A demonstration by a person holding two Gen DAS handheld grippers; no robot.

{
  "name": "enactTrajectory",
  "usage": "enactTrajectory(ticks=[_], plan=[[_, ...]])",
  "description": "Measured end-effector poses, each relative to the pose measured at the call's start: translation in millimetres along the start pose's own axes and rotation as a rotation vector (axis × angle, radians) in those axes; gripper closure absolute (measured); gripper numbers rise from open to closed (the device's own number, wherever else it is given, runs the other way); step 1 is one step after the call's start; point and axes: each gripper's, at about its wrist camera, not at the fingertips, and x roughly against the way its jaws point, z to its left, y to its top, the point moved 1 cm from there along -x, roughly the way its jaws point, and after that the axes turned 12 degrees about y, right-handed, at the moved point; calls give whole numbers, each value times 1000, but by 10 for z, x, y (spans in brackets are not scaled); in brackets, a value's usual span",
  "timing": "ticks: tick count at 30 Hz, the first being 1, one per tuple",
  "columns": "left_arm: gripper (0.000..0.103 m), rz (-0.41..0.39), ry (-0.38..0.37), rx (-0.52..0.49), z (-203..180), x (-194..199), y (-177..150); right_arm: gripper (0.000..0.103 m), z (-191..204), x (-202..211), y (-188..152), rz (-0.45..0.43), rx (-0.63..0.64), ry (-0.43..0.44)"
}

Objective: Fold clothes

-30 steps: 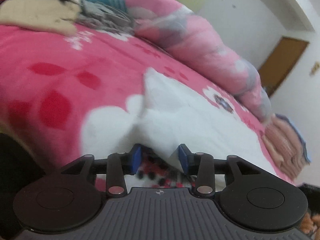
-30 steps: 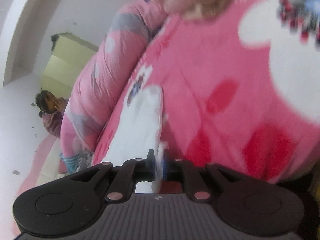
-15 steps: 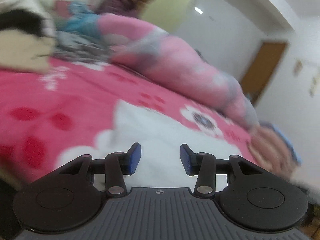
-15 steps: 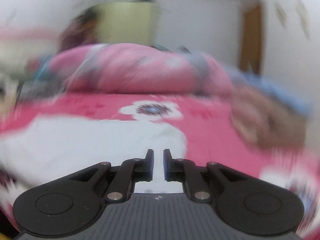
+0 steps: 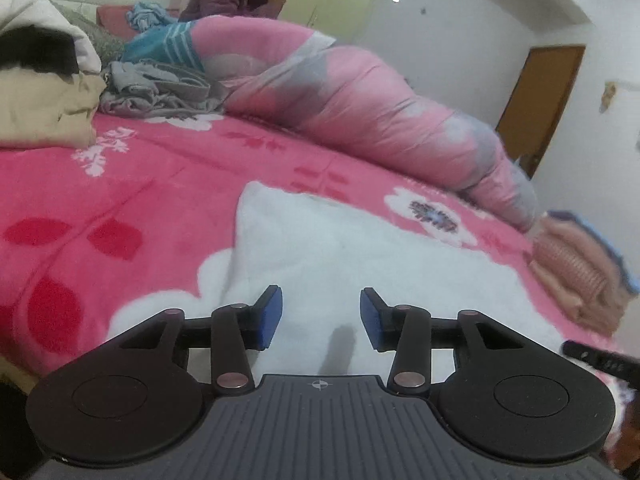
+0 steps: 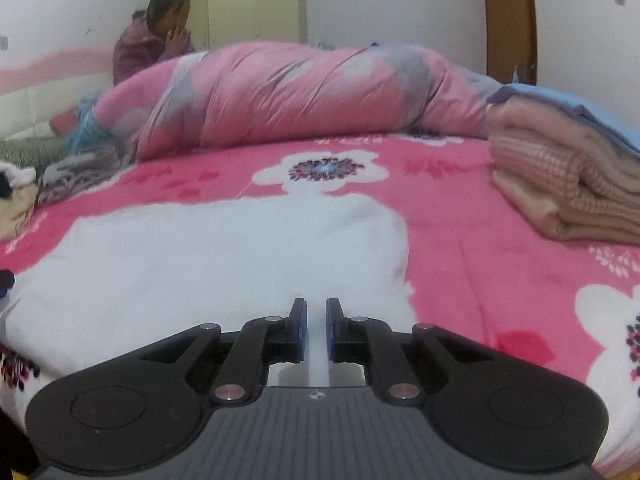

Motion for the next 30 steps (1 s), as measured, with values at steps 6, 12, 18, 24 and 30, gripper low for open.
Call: enactTrajectory(ticks=[6,12,18,24,30], plan=[[62,-1,66,22,12,15,76,83,-184,-55,-60,59,-49,-32],[59,-94,3,-115,-410,124,260,83,0,110,181,-71,54,7],[64,98,77,-60,-440,-533,174,83,-176,-362,-48,91,93,-62],[59,78,61,-106,-533,-357,458,83,-502,-135,360,30,-5,26],[60,157,110,-71,-695,-1000,572,83,-610,-698,616,41,75,97]])
